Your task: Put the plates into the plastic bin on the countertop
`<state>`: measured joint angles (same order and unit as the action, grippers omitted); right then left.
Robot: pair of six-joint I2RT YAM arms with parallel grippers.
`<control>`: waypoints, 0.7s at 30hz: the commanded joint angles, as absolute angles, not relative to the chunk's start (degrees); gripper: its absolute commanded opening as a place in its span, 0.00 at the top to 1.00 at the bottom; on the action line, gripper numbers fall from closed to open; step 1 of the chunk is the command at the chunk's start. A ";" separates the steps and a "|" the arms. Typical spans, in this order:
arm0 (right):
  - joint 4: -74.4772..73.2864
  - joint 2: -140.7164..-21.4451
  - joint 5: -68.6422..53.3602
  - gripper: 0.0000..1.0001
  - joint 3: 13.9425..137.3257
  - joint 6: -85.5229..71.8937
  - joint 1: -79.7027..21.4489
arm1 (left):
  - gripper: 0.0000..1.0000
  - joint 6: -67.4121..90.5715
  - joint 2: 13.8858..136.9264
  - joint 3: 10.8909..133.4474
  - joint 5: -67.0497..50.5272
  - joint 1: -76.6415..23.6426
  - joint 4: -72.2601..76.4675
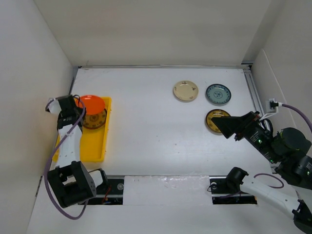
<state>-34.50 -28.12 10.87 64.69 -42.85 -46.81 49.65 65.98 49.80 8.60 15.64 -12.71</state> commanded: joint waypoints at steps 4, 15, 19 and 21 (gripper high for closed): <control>-29.00 -28.74 6.60 0.00 63.81 -41.75 -46.85 | 1.00 44.03 64.85 45.00 0.00 22.76 -12.48; -28.82 -28.21 5.97 0.00 63.81 -42.80 -46.85 | 0.00 43.86 62.07 48.42 3.94 21.72 -16.42; -30.05 -28.21 8.96 0.00 65.03 -42.80 -46.85 | 0.00 42.37 56.98 51.42 3.27 15.84 -19.08; -30.85 -28.21 11.41 0.00 65.57 -42.28 -46.85 | 0.00 42.89 55.11 48.19 -3.82 6.89 -11.46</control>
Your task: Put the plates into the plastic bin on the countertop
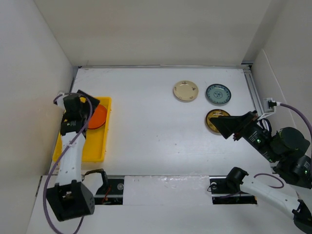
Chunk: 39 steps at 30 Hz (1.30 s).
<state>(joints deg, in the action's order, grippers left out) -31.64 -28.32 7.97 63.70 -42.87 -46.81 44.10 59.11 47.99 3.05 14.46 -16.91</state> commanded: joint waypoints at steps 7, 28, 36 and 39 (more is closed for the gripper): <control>-33.85 -39.71 28.39 0.00 64.34 -49.12 -45.89 | 0.00 46.76 71.09 55.28 5.73 -27.41 -6.52; -28.47 -29.44 10.37 0.00 53.26 -52.91 -34.63 | 0.02 49.74 131.47 98.58 -10.02 -31.82 10.38; -31.98 -25.23 9.06 0.00 55.28 -52.38 -34.63 | 0.33 54.66 140.88 107.93 -6.33 -32.34 2.72; -32.96 -24.70 9.05 0.00 57.56 -52.38 -34.63 | 0.57 55.19 141.42 108.63 -3.61 -32.87 0.97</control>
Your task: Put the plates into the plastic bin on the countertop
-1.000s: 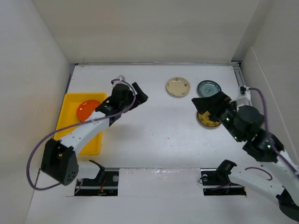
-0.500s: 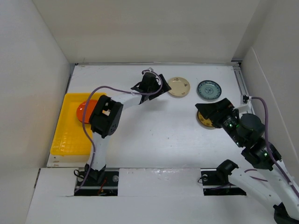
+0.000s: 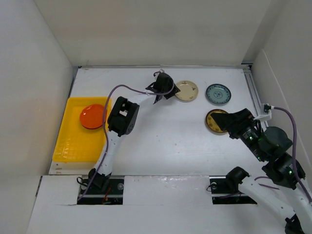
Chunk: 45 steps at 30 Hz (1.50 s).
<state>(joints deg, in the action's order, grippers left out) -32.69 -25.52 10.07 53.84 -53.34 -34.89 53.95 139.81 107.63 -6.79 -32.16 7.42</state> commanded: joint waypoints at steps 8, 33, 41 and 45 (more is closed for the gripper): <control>-35.41 -22.15 8.44 0.00 61.61 -51.86 -34.63 | 1.00 53.36 142.92 113.99 -5.01 -31.73 -2.29; -23.29 -29.17 0.26 0.00 56.86 -47.55 -34.63 | 1.00 43.68 64.33 46.76 1.66 17.75 -13.51; -24.34 -29.71 0.26 0.00 58.80 -46.49 -34.63 | 0.81 43.68 63.90 46.14 3.86 21.80 -15.47; -25.48 -29.09 1.49 0.00 59.33 -46.49 -34.63 | 0.18 43.68 61.71 46.67 4.39 21.80 -16.08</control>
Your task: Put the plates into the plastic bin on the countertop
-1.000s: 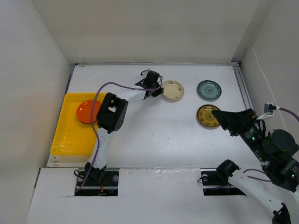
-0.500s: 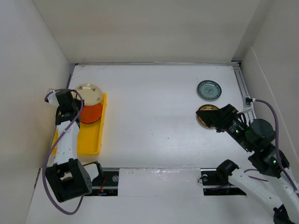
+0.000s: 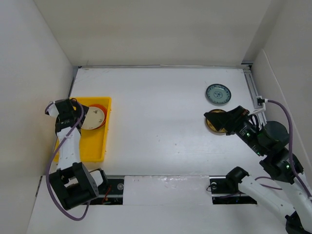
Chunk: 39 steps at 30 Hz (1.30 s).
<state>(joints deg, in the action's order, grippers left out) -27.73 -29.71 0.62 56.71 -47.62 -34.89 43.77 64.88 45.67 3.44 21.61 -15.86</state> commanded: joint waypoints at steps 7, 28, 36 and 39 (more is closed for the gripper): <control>-30.05 -32.77 9.05 0.00 58.20 -52.28 -34.63 | 0.00 39.90 60.56 48.33 -6.92 14.97 -11.08; -35.41 -23.74 16.35 0.00 54.23 -60.29 -12.74 | 0.00 41.13 99.46 63.86 -11.51 -47.72 13.10; -36.56 -21.97 10.99 0.00 54.23 -59.24 -12.74 | 0.00 43.85 116.53 74.08 -15.03 -49.66 16.52; -36.56 -20.84 10.99 0.00 53.62 -59.24 -12.74 | 0.00 45.18 121.98 79.69 -15.64 -50.18 16.52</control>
